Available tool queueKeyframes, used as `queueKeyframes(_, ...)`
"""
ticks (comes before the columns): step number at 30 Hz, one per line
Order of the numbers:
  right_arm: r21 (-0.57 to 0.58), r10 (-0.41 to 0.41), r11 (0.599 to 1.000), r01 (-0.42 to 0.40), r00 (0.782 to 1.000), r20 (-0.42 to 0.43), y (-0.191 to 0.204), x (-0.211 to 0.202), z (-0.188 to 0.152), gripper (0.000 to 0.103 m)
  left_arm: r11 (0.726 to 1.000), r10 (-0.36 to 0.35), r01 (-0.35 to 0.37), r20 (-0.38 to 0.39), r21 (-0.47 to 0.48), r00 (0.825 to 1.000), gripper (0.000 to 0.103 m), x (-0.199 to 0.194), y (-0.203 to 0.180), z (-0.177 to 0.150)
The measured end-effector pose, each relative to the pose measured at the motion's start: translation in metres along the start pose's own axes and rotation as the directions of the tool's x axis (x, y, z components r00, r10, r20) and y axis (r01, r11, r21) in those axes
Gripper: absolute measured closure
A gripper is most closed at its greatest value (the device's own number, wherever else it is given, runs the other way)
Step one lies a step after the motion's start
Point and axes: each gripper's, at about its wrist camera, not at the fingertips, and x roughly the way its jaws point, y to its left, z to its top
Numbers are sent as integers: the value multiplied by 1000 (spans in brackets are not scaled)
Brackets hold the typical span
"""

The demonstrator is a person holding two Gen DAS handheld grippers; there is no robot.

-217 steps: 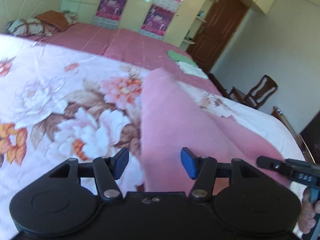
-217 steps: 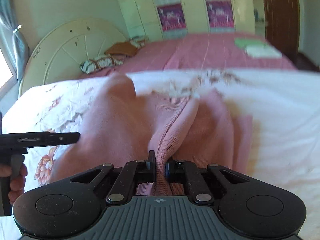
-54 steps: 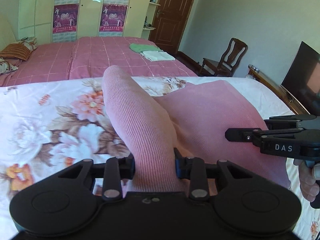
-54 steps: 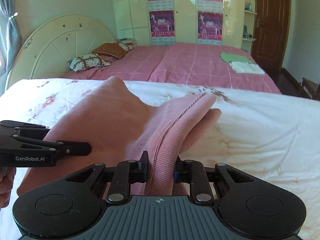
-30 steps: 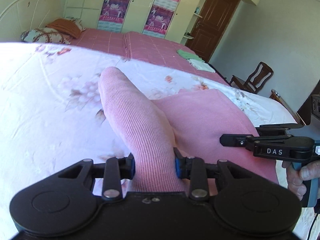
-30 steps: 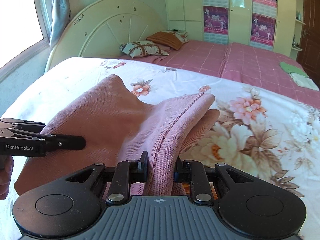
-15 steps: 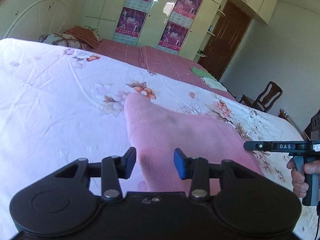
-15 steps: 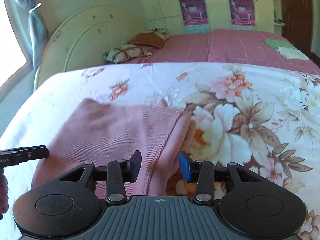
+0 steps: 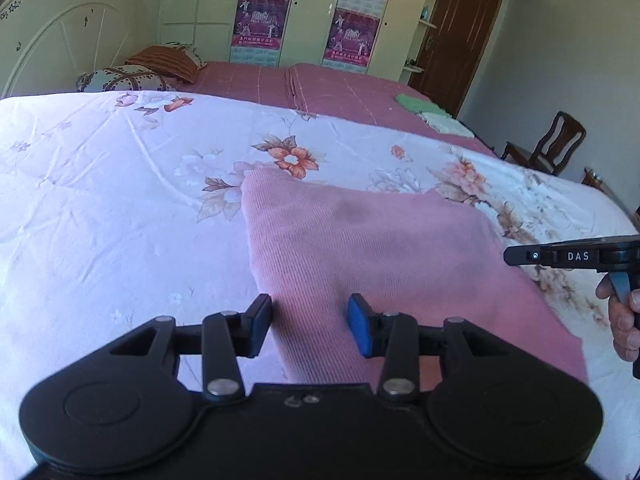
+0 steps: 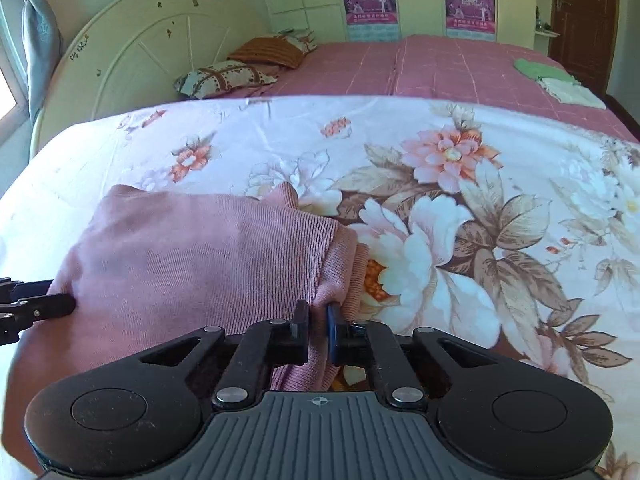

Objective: Fold small clothes

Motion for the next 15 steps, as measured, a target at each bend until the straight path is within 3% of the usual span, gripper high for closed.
queueKeyframes(2, -20, 19, 1000, -19, 999, 30, 4, -27, -5, 97, 1000, -10, 10, 24, -6, 1000, 60, -20, -2, -11)
queueKeyframes(5, -32, 73, 997, -72, 997, 10, 6, -59, -22, 95, 999, -17, 18, 25, -29, 1000, 61, -39, -4, -33)
queueKeyframes(7, 6, 104, 995, -104, 995, 4, 5, -76, -39, 78, 997, -26, 27, 20, -68, 999, 59, -44, -1, -46)
queueKeyframes(8, 21, 120, 993, -120, 993, 8, 5, -83, -47, 55, 996, -27, 28, 20, -89, 999, 58, -43, 0, -51)
queueKeyframes(9, 34, 126, 991, -126, 992, 13, 5, -87, -54, 47, 993, -32, 34, 17, -113, 999, 58, -42, 2, -54)
queueKeyframes(13, 66, 131, 990, -127, 990, -49, 13, -76, -72, 48, 988, -35, 37, 14, -153, 999, 58, -38, 2, -59)
queueKeyframes(14, 61, 123, 991, -119, 991, -61, 15, -73, -74, 60, 989, -30, 32, 11, -144, 999, 58, -38, 0, -59)
queueKeyframes(15, 57, 120, 992, -116, 990, -68, 17, -69, -76, 86, 990, -21, 22, 6, -139, 1000, 58, -37, -2, -58)
